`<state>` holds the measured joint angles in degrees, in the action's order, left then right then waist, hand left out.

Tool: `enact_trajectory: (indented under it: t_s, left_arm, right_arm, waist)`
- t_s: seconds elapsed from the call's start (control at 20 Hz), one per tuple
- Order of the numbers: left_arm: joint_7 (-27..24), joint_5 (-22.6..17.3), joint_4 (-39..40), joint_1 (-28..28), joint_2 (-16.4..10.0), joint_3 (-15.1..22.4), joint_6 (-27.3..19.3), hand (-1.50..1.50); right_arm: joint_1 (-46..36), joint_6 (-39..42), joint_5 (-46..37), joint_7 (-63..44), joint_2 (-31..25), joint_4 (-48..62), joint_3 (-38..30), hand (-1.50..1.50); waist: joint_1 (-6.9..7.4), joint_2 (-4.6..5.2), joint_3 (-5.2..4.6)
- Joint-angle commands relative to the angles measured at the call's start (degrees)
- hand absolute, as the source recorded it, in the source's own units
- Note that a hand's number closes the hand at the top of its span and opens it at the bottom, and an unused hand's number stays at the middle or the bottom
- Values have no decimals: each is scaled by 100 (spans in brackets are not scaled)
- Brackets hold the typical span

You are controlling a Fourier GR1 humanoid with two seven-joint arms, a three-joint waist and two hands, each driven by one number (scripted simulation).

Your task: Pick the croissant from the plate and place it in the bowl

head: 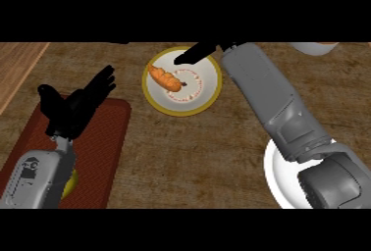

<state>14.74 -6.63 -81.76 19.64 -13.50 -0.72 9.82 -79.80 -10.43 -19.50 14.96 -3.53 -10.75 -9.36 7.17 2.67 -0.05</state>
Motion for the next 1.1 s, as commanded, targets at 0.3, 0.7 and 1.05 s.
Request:
enact_trajectory:
  t_s: [0.3, 0.7, 1.05]
  left_arm:
    - [82, -167, -1, -179, -253, -324, 103, 0]
    - [270, -95, -452, -527, -114, -294, -137, 0]
    - [476, -136, -752, -750, -229, -398, -131, 0]
  right_arm:
    - [443, 1520, 122, 1859, -1046, -172, -126, -150]
    - [923, 3603, 431, 2865, -1717, -246, -279, -150]
    - [1829, 5022, 755, 3406, -2240, -708, -329, 150]
  waist:
    - [-339, -114, 12]
    - [-536, -213, 14]
    - [-710, -297, 14]
